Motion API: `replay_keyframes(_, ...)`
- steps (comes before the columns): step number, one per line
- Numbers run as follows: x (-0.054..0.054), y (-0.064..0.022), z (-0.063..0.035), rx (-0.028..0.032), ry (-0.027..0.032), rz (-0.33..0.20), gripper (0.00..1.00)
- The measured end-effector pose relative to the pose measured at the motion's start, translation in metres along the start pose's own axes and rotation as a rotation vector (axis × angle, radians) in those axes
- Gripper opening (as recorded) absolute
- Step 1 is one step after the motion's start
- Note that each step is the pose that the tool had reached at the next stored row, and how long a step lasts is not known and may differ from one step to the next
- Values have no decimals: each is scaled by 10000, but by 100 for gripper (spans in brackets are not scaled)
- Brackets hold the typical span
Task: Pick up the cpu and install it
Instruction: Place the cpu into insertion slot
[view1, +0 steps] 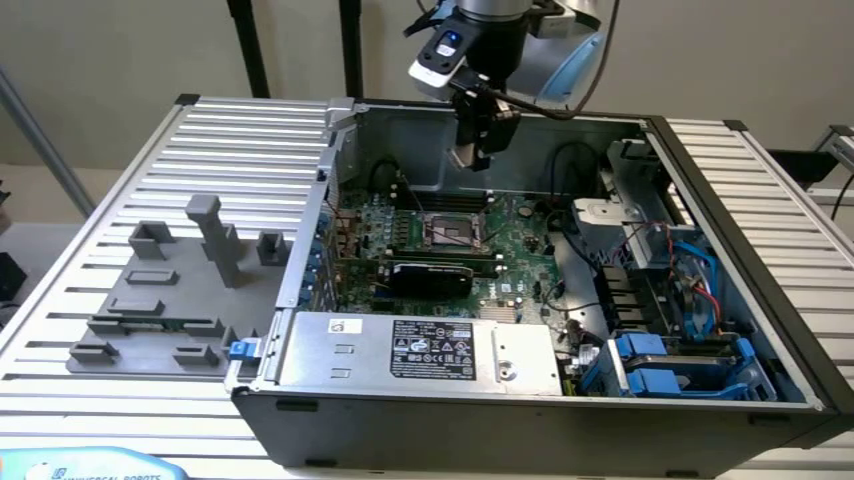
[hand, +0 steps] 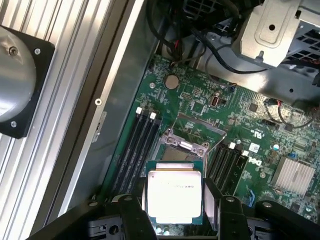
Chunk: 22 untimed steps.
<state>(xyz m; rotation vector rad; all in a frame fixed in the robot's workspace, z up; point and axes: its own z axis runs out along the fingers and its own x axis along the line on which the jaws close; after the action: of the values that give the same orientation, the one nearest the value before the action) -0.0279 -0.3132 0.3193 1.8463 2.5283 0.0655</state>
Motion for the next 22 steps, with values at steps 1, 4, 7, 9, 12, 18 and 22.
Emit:
replay_keyframes(1,0,0,3,-3,-8,180,55)
replay_keyframes(4,0,-1,14,-11,-29,725,55)
replay_keyframes(7,-1,-1,31,-18,-50,1280,55)
replay_keyframes(9,-1,-2,44,-23,-63,1635,55)
replay_keyframes(12,-1,-3,67,-28,-82,2127,55)
replay_keyframes(18,-1,-12,119,-38,-106,2741,55)
replay_keyframes(22,-3,-31,155,-38,-114,2939,55)
